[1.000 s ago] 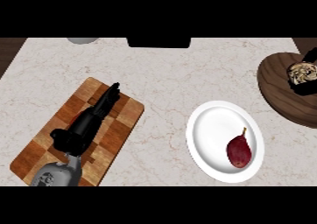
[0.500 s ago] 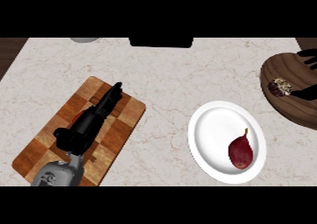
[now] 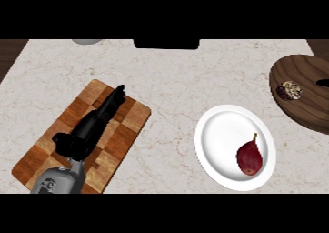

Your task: Pick the cupcake from the plate and place it in the bowl

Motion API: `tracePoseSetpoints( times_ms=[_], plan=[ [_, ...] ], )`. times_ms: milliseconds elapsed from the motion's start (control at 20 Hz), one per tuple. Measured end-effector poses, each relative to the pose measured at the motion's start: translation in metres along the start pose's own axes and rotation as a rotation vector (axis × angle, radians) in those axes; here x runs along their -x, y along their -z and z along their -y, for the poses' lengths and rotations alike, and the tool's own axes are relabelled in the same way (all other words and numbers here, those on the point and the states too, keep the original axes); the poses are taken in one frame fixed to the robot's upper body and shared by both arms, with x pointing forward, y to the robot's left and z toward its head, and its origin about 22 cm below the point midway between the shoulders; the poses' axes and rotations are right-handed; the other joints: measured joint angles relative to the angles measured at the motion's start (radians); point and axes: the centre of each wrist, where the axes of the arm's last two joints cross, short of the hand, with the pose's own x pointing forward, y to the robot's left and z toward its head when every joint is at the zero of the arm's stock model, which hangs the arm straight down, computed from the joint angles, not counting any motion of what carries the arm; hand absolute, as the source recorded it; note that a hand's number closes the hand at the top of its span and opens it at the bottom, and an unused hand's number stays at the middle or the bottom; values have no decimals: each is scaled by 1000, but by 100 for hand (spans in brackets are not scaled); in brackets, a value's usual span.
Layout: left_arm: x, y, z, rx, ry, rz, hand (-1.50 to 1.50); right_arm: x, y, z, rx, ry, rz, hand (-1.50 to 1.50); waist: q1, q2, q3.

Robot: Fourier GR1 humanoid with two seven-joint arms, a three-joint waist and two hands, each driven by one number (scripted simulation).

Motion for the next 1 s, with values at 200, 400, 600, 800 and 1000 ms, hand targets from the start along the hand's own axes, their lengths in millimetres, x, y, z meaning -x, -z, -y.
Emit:
tracePoseSetpoints(
  times_ms=[200, 400, 600, 800, 1000],
  plan=[
    [-4, 2, 5, 4, 1, 2, 0, 14, -4, 30, 62, 111, -65, -150, 0, 0, 0],
    [-6, 0, 7, 1, -8, 4, 0, 40, -21, 69, 127, 186, -119, -150, 0, 2, 2],
    [-6, 0, 3, -5, -7, 0, 0, 67, -45, 100, 192, 243, -137, -150, -5, 3, 3],
    [-5, -1, 2, -5, -8, 5, 0, 88, -70, 129, 221, 277, -139, -150, -7, 6, 5],
    [-3, -2, 2, 0, -4, 10, 0, 104, -93, 151, 205, 294, -132, -150, -9, 7, 7]
  ],
)
